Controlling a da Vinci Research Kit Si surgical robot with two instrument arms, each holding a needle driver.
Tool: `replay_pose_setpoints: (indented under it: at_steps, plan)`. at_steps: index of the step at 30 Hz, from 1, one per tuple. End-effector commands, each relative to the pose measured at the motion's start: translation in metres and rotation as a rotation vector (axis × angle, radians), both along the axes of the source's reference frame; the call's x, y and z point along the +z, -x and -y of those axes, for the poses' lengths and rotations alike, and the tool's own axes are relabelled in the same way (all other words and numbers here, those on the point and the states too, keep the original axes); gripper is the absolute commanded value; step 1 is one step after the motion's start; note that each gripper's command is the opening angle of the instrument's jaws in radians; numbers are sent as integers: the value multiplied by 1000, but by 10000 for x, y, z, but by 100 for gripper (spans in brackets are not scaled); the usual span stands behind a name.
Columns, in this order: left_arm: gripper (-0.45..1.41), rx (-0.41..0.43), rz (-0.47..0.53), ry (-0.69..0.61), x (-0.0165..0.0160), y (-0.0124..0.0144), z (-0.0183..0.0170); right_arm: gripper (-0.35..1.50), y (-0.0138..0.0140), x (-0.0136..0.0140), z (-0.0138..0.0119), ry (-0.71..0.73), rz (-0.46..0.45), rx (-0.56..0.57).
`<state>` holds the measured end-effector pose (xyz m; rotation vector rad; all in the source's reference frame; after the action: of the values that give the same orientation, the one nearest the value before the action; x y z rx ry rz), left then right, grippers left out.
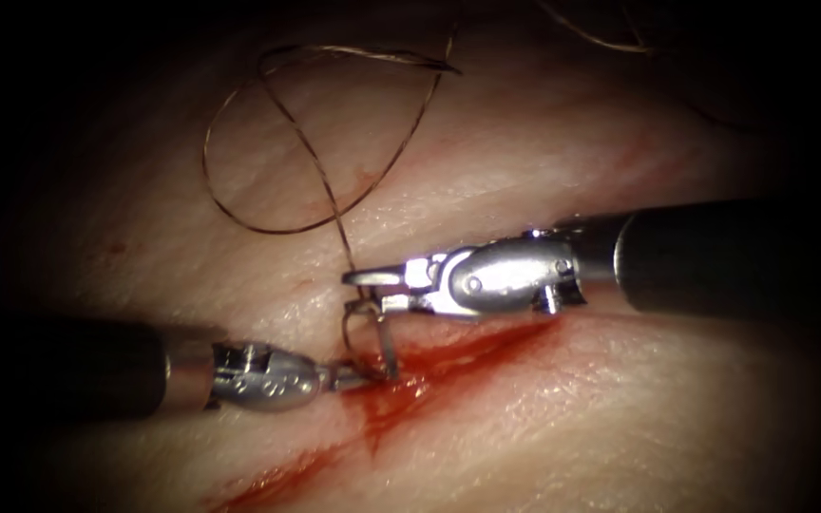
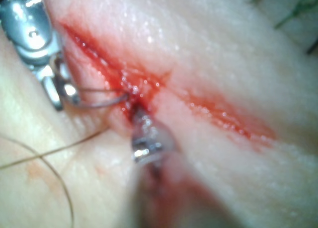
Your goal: Wound Closure
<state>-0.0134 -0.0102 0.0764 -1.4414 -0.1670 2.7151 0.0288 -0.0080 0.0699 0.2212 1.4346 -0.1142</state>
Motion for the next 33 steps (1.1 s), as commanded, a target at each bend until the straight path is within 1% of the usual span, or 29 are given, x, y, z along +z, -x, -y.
replay_pose_setpoints:
  at_steps: [1,8,14,17,19,23,28,30,33]
  plan:
    - [-45,-1,0,-2,6,5,5,-35,-5,6,6,-35,11,13]
    - [-45,-1,0,-2,5,5,6,-35,-3,10,1,-148,52,85]
    - [-45,-4,-2,-4,0,4,5,-35,-1,13,-4,-222,64,101]
    - [-45,-8,-4,-7,-7,3,5,-35,0,15,-6,-260,79,127]
    - [-45,-12,-6,-10,-14,2,5,-35,0,17,-7,-300,91,145]
    - [-45,-22,-11,-20,-34,1,3,-35,0,22,-4,-368,96,148]
    - [-45,-49,1,-36,-62,1,1,-35,-1,33,7,-419,118,139]
    - [-45,-49,4,-38,-75,2,5,-35,-1,38,13,-453,128,137]
    - [-45,-49,5,-40,-81,3,9,-35,0,39,15,-479,137,139]
